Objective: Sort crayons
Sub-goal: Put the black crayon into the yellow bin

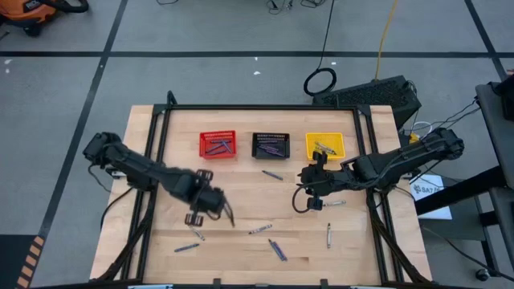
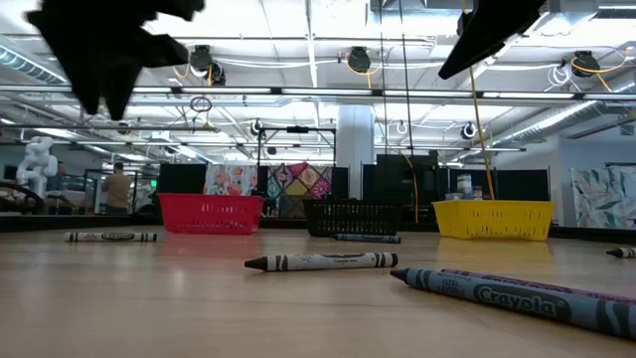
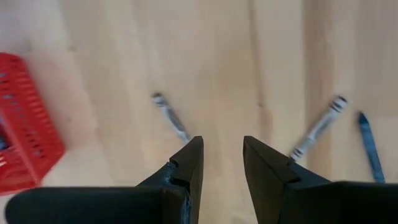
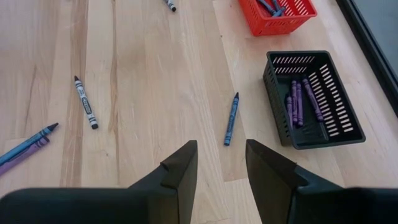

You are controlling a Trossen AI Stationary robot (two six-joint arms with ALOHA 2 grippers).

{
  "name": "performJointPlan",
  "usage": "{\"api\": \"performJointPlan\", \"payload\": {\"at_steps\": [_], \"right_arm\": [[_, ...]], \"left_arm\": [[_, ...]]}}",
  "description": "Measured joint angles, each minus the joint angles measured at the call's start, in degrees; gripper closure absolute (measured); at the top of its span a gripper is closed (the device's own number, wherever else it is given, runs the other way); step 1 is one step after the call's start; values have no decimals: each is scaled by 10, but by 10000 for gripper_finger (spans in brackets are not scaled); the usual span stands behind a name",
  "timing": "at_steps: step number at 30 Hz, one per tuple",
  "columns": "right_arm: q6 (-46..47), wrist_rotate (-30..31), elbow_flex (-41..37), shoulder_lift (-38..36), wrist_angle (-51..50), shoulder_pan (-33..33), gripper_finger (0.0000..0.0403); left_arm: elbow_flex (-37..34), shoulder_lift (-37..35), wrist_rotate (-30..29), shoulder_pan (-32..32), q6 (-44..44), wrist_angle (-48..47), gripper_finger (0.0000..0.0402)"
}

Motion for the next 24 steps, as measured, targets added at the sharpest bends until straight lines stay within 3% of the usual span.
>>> {"api": "performJointPlan", "payload": {"at_steps": [13,24], "right_arm": [[18,0,0,0,0,0,282],[45,0,0,0,2,0,282]], "left_arm": [[-59,0,4,-137,-2,89,297],[-144,0,21,-160,-5,177,297]]}}
